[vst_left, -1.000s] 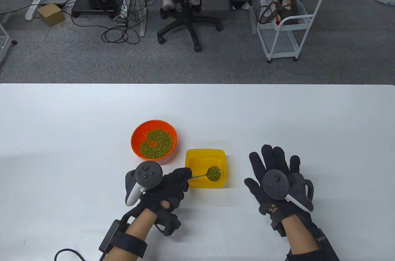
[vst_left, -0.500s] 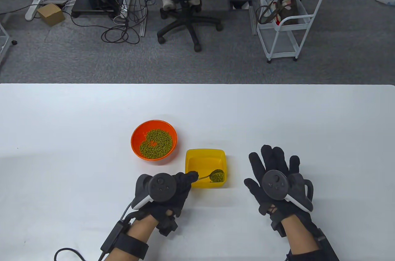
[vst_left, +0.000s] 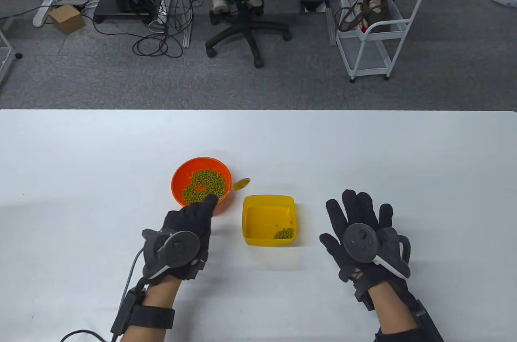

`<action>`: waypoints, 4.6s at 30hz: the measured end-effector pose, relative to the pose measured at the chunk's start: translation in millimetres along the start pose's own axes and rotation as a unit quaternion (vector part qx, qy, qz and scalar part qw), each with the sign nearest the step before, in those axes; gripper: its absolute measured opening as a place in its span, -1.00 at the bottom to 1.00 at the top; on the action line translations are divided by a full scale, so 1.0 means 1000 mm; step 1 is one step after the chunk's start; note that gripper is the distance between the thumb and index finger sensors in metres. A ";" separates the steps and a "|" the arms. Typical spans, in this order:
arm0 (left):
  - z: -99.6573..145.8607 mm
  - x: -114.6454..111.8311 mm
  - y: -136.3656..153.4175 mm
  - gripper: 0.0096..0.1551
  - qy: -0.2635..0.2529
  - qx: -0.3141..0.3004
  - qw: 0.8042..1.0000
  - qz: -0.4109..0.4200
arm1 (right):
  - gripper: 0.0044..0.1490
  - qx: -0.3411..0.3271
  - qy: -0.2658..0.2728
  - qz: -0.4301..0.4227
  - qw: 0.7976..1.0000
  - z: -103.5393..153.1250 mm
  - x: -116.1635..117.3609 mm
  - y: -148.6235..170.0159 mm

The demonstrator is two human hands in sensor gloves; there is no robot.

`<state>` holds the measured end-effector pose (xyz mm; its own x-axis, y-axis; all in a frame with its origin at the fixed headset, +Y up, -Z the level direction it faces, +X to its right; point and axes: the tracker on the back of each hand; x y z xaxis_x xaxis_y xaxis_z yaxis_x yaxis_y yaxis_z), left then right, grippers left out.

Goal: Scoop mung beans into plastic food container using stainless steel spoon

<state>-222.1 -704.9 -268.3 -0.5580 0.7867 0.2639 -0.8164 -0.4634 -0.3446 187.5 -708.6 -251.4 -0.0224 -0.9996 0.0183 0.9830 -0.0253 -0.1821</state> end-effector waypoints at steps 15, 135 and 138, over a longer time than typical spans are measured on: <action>0.000 -0.002 0.028 -0.42 -0.007 0.067 0.979 -0.193 | -0.01 -0.002 0.001 0.008 1.000 0.001 0.000 -0.002; 0.009 -0.040 -0.058 -0.52 0.055 -0.061 0.995 -0.061 | -0.05 0.061 -0.035 -0.106 0.992 0.027 0.011 0.028; 0.007 -0.027 -0.045 -0.49 0.012 -0.050 0.997 -0.058 | -0.05 0.061 -0.034 -0.106 0.992 0.027 0.010 0.028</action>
<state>-171.2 -707.3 -253.7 -0.4567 0.8425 0.2855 -0.8554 -0.3278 -0.4010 220.3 -719.4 -229.5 -0.2231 -0.9684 0.1115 0.9722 -0.2293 -0.0465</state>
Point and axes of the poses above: the tracker on the back of each hand, its own y axis roughly to the little-finger side, its own z axis roughly from the fingertips to the wrist, x = y × z, and after that the axes turned 11 degrees about z, right-handed
